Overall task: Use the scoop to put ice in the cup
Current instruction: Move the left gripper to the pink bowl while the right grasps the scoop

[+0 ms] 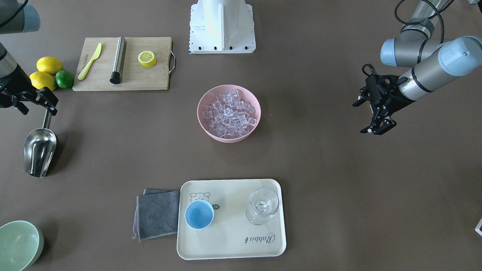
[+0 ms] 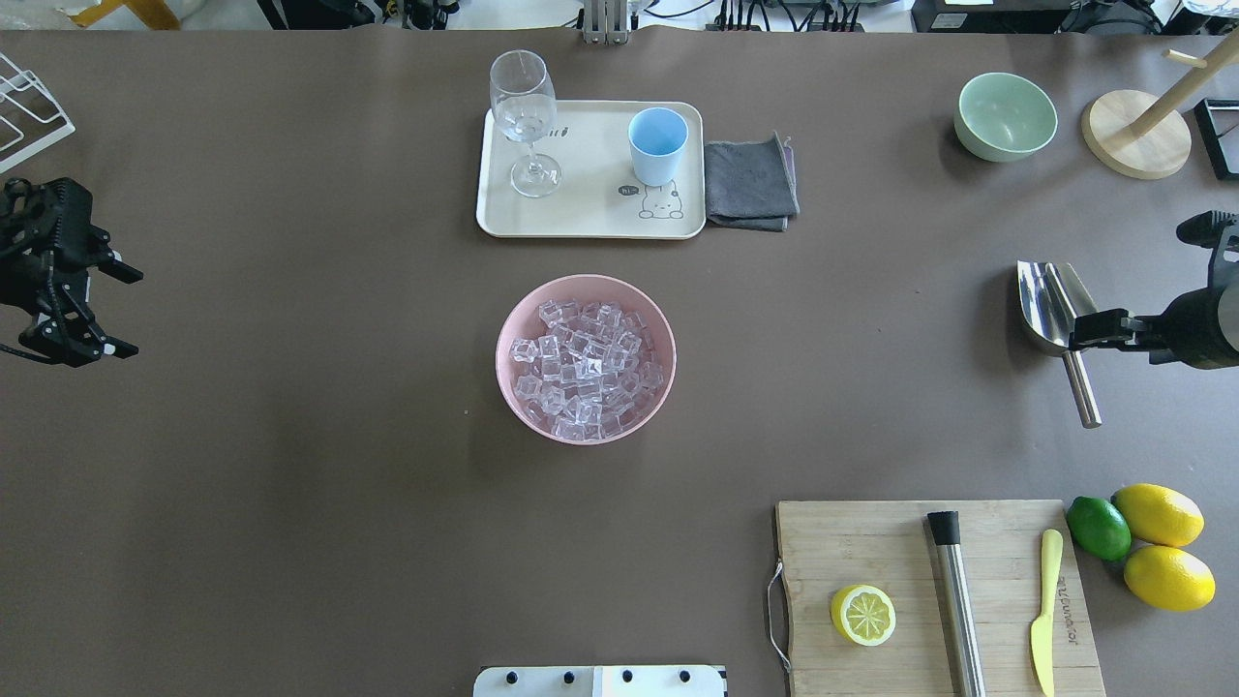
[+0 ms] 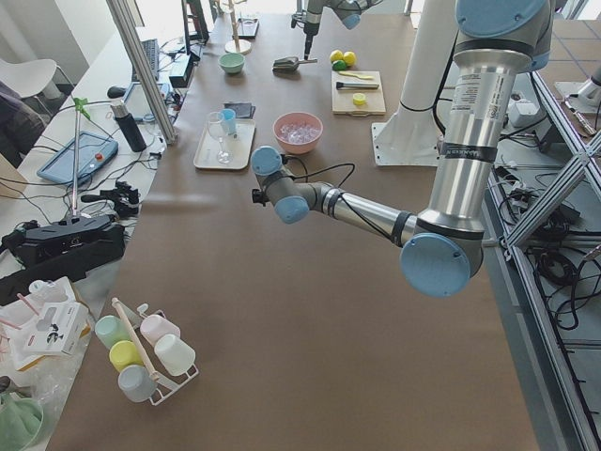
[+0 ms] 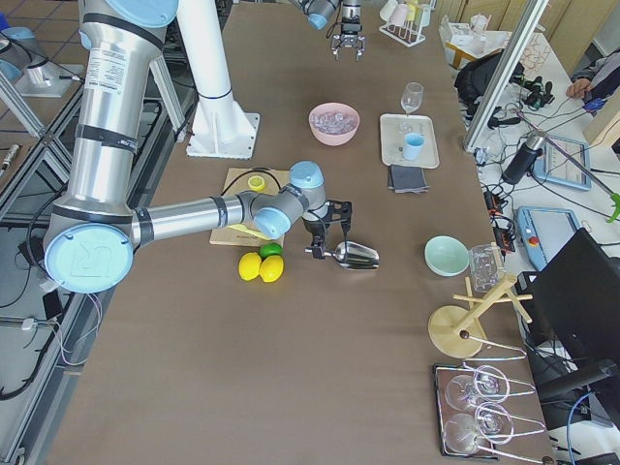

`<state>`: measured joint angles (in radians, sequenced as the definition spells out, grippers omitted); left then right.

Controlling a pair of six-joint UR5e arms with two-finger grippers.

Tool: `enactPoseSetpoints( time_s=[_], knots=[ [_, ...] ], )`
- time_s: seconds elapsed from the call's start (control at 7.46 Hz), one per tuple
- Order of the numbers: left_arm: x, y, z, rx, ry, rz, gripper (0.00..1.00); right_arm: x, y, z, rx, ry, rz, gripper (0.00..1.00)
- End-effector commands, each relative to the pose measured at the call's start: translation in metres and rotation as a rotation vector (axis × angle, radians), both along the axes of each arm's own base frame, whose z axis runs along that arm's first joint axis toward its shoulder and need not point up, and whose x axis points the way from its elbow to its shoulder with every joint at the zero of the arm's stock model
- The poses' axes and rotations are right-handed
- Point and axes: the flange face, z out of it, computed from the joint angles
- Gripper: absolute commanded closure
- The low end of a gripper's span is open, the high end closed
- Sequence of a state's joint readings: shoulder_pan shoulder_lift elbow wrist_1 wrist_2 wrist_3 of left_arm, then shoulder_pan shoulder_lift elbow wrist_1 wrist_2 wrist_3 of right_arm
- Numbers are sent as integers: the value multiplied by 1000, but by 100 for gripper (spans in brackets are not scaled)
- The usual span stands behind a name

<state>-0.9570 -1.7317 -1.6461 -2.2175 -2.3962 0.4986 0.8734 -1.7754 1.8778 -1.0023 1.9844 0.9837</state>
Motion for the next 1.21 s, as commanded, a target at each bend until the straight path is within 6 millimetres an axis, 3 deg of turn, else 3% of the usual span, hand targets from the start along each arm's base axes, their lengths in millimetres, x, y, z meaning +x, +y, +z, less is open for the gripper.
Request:
enactPoseSetpoints(
  time_s=[0.0,0.27,0.4,0.54,0.67,0.8,0.94,1.07],
  knots=[
    [88,31,-44,211,63,37,1,-18,8,10,25,10,-32,10],
    [113,35,-37,254,82,39,1,-27,13,15,31,32,-40,21],
    [126,29,-48,264,91,43,1,-26,15,19,31,38,-48,29],
    [135,19,-66,263,105,20,1,-24,17,20,29,38,-51,46],
    [142,22,-68,159,111,-12,1,-25,17,19,26,33,-51,61],
    [165,36,-69,142,106,-17,1,-25,19,19,24,26,-49,71],
    [167,35,-72,144,107,-25,1,-24,21,20,26,22,-52,97],
    [167,34,-73,142,104,-27,1,-21,25,22,31,9,-56,100]
  ],
)
